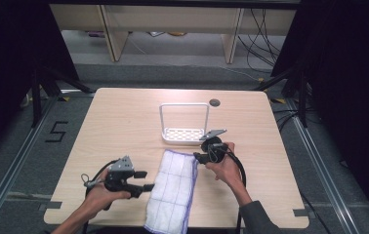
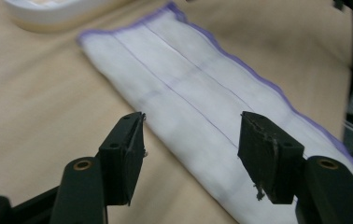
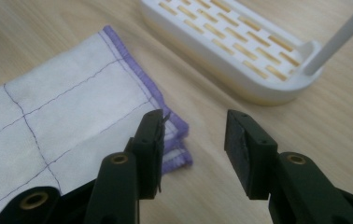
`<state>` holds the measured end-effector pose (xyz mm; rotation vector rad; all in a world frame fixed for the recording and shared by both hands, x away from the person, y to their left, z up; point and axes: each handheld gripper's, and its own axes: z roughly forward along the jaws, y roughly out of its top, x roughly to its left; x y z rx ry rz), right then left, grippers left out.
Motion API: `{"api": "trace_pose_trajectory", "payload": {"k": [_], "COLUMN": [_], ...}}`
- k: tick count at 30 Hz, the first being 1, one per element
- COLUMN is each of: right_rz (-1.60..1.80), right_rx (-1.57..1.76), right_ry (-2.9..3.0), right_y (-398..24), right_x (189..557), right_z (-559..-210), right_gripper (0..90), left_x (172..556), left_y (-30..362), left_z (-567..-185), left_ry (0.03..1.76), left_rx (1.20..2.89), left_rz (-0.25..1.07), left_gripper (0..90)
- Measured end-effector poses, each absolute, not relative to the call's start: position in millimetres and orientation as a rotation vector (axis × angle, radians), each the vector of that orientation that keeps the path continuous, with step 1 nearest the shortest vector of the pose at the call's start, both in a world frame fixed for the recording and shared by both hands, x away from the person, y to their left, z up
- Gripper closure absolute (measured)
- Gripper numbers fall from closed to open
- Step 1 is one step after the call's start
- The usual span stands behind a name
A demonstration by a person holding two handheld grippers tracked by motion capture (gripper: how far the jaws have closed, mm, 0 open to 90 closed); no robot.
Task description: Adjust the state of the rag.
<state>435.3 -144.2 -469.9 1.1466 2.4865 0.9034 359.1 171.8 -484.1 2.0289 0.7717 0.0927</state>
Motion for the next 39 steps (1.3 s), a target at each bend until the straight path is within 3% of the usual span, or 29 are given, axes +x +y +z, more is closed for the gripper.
{"api": "trace_pose_trajectory", "payload": {"k": [10,17,26,35,39], "right_rz": [0.903,0.927,0.956,0.744,0.731], "right_rx": [1.165,1.120,1.141,1.139,1.148], "right_ry": [2.539,2.540,2.515,2.579,2.538], "right_y": [-129.8,-132.4,-141.1,-142.7,-143.8], "right_x": [444.8,441.1,425.5,439.1,438.2], "right_z": [-484.6,-478.6,-458.4,-487.9,-486.1], "right_gripper": [68.2,89.0,89.7,89.1,80.0], "left_x": [415.8,433.7,441.8,451.9,457.7], "left_y": [158.4,148.8,143.6,134.4,127.8], "left_z": [-490.1,-494.9,-494.8,-498.0,-499.1], "left_ry": [0.875,0.916,0.941,0.953,0.952], "left_rx": [2.037,2.019,2.000,2.023,2.042], "left_rz": [0.128,0.137,0.132,0.128,0.124], "left_gripper": [39.0,38.1,38.6,39.4,40.0]}}
